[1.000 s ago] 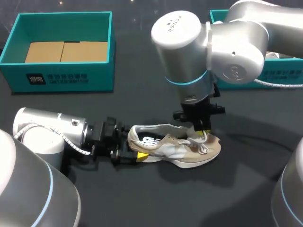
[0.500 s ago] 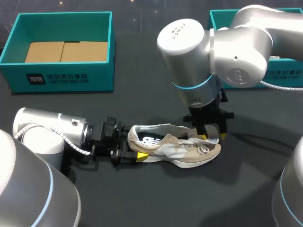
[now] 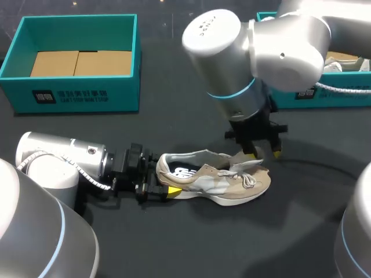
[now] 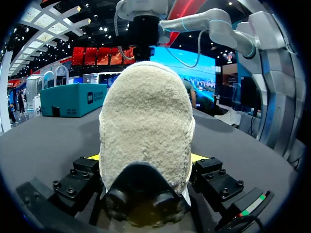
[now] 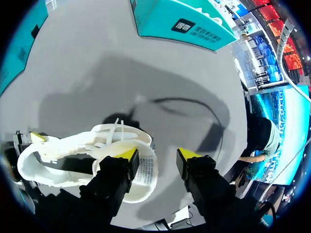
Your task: Take the shoe out of the shoebox, open the shoe tongue, remove and reinsert the insole, then place the shoe into the shoebox
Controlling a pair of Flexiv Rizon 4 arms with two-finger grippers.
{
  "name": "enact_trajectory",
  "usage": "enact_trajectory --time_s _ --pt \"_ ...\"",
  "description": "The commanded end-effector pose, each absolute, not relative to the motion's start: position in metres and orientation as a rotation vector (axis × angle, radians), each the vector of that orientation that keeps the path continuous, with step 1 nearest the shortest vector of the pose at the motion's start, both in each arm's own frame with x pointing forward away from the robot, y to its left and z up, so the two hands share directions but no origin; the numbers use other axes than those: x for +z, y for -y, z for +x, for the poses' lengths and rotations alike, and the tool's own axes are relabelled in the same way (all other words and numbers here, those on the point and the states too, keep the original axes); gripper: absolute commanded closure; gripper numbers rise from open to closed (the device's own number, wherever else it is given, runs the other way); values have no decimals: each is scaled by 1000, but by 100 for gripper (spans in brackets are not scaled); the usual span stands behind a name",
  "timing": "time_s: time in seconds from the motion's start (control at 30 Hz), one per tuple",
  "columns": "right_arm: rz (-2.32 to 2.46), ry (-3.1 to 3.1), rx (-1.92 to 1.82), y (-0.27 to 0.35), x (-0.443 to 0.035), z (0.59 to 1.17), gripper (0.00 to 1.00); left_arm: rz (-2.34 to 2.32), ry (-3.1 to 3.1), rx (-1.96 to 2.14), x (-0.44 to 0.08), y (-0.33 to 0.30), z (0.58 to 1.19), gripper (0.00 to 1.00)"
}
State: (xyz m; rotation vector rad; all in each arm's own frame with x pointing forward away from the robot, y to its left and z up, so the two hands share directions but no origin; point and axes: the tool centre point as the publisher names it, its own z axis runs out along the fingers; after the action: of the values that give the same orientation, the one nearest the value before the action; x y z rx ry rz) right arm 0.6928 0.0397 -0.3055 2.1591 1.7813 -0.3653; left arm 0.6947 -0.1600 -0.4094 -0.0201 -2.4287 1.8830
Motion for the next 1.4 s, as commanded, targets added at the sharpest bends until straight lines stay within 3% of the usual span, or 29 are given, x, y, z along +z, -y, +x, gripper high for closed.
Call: enact_trajectory --time_s 0.03,0.23,0.43,0.47,0.53,0.67,1.07,1.4 --pt "2063 -1828 -308 -59 -246 688 50 -18 2432 1881 -411 161 692 100" --pt "1812 -2082 -239 -95 -204 696 51 -18 2432 1881 -411 161 692 100" --pt "1474 -2479 -122 -137 -196 706 57 -18 2432 1881 -411 161 692 100" --pt "1407 -2542 -64 -143 -195 706 66 -18 2432 1881 -411 161 692 100" --pt "1297 -2627 -9 -153 -196 705 100 -18 2432 1881 -411 161 692 100" --pt "841 -2850 82 -175 -199 689 100 -18 2432 1881 -411 161 692 100" --pt "841 -2850 82 -175 -199 689 100 -18 2432 1881 -411 161 692 100" --pt "279 -3111 -11 -213 -244 686 100 -18 2432 1881 -411 161 692 100"
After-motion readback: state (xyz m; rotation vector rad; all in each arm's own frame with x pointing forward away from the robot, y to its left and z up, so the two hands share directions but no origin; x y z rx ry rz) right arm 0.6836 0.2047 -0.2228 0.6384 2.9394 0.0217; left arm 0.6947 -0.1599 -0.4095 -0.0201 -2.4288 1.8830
